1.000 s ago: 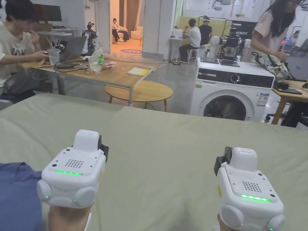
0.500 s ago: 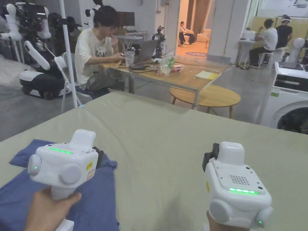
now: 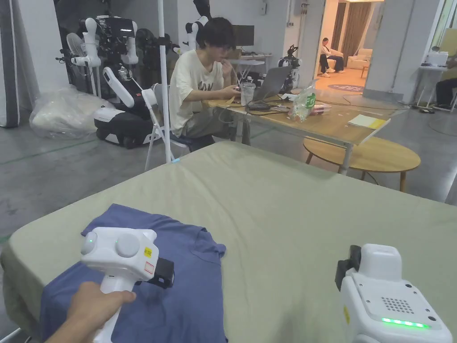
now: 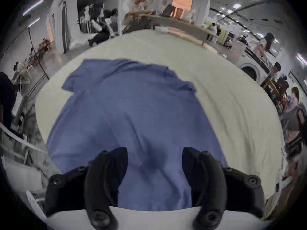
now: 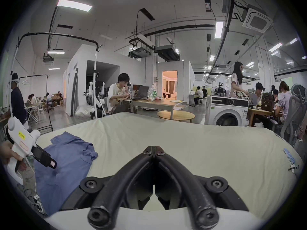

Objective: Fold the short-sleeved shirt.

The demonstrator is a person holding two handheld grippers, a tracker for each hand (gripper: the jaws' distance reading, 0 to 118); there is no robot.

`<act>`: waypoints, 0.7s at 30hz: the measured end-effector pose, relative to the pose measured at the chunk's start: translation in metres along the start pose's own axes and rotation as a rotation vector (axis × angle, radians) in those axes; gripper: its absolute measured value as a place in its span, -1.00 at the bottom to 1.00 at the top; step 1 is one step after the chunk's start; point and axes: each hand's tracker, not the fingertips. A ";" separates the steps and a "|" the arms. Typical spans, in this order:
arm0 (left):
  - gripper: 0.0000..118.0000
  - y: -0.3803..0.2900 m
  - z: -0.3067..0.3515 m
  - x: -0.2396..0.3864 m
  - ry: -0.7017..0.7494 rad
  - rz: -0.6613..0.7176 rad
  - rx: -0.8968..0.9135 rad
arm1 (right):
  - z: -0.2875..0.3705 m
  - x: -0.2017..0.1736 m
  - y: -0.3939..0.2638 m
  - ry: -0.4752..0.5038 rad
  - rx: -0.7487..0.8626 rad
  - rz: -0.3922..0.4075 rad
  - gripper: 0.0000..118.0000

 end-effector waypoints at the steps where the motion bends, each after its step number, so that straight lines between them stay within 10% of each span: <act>1: 0.16 0.001 -0.012 -0.003 -0.005 0.012 -0.014 | 0.000 0.002 -0.002 -0.003 -0.004 0.002 -1.00; 8: 0.18 -0.010 -0.047 0.016 0.096 -0.074 -0.023 | -0.004 0.017 -0.009 -0.038 -0.038 -0.003 -1.00; 13: -1.00 -0.020 -0.038 0.026 0.073 -0.157 0.026 | -0.004 0.020 -0.013 -0.044 -0.051 -0.011 -1.00; 21: -1.00 -0.018 0.000 0.014 -0.035 -0.057 0.183 | 0.000 0.032 -0.013 -0.047 -0.053 -0.004 -1.00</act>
